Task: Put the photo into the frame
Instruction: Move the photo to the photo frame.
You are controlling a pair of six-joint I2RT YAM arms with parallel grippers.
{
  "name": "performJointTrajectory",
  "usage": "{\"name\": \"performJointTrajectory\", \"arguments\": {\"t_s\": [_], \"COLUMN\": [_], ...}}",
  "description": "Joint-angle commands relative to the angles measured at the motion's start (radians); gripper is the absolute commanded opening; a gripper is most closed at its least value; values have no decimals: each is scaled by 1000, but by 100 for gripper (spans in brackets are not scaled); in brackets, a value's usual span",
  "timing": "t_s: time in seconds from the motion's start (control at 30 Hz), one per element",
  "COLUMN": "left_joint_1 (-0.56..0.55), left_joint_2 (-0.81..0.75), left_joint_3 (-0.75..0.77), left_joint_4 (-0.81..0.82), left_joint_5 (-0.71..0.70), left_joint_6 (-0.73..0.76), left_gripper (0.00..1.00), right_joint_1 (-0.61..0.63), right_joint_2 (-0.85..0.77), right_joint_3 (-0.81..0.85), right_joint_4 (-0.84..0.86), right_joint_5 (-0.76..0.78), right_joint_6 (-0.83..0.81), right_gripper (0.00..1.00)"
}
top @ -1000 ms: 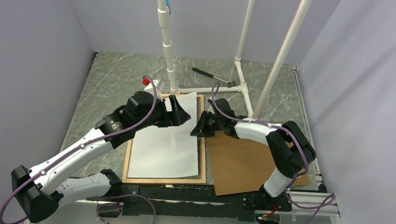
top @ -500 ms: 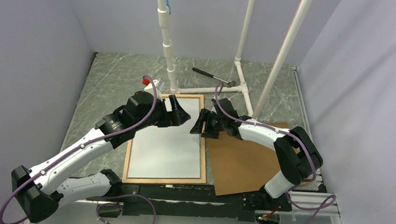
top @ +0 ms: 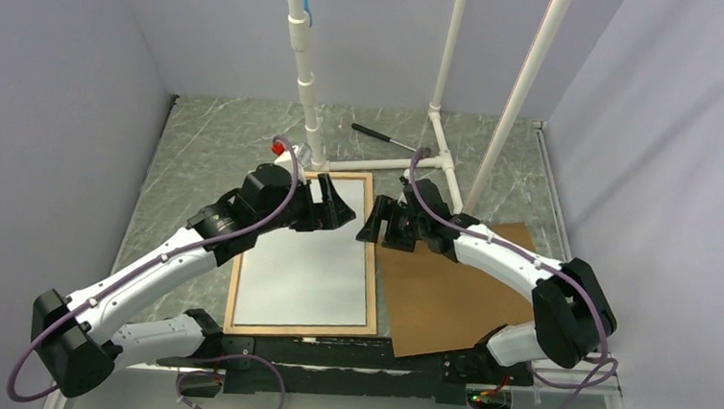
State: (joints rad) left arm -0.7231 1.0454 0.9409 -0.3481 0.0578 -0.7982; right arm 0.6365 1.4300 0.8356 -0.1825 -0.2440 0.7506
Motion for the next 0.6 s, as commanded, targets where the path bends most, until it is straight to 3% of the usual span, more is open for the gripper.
{"name": "performJointTrajectory", "arguments": {"t_s": [0.0, 0.33, 0.57], "left_joint_1": [4, -10, -58], "left_joint_2": [53, 250, 450], "left_joint_3": [22, 51, 149], "left_joint_4": [95, 156, 135], "left_joint_5": [93, 205, 266], "left_joint_6": [-4, -39, -50], "left_gripper": [94, 93, 93], "right_joint_1": [-30, -229, -349], "right_joint_2": [-68, -254, -425], "right_joint_3": [-50, -243, -286], "right_joint_4": [-35, -38, -238], "right_joint_5": [-6, -209, -154], "right_joint_6": [-8, 36, -35], "right_gripper": [79, 80, 83]}}
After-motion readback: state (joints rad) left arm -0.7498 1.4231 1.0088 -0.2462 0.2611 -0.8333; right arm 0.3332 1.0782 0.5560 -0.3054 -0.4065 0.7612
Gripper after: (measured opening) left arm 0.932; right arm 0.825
